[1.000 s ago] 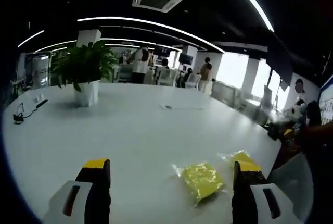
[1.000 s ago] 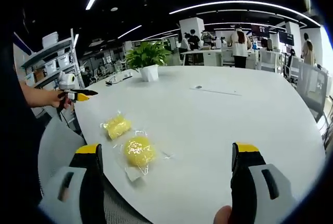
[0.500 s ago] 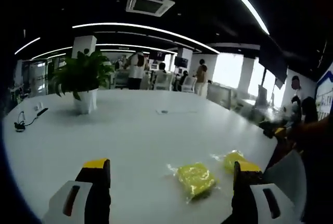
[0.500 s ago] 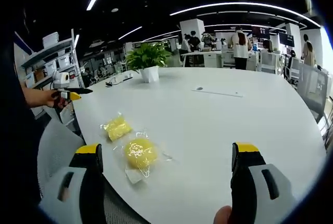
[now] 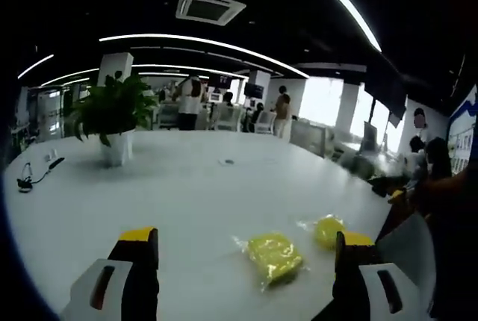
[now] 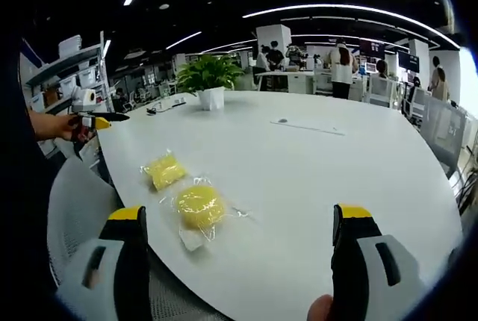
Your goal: Compare the silicone blocks by pressing each to a similar depth, holding the contact briefly, and releasing to observe deformation and rebound differences across the visible hardness samples.
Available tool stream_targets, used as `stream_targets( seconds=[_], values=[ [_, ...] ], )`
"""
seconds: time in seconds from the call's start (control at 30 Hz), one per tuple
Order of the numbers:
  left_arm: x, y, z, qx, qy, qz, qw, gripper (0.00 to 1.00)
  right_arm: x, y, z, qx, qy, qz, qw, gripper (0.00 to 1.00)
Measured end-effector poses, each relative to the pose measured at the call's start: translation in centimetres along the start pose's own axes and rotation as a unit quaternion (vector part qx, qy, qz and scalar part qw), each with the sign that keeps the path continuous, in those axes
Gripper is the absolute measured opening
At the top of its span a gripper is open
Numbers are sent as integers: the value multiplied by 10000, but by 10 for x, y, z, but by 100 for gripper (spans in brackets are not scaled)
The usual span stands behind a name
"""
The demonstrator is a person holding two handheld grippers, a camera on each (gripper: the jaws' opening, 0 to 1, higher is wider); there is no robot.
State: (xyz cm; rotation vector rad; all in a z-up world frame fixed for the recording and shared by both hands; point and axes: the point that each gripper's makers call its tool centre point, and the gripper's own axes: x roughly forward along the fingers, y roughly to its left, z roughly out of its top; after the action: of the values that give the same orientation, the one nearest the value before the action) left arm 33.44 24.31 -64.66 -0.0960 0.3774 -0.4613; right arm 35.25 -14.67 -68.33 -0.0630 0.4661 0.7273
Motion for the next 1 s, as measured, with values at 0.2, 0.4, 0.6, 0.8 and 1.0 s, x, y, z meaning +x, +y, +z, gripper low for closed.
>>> stream_targets(
  seconds=[0.2, 0.4, 0.6, 0.8, 1.0],
  values=[
    [1, -3, -2, 17, 38, -23, 10000, 100, -2, -2, -3, 62, 54, -76, 9999, 97],
    [1, 2, -2, -58, 21, 4, 10000, 100, -5, -6, -4, 92, 47, -114, 9999, 97],
    [4, 3, 4, -186, -34, 11, 9998, 100, -7, -9, -3, 184, 15, -161, 9997, 97],
    [12, -2, 12, -377, -107, -64, 9992, 100, -11, -14, -2, 262, -38, -242, 9994, 97],
    [25, -9, 19, -409, -94, -162, 9990, 100, -12, -12, -2, 330, -65, -261, 9991, 97]
  ],
)
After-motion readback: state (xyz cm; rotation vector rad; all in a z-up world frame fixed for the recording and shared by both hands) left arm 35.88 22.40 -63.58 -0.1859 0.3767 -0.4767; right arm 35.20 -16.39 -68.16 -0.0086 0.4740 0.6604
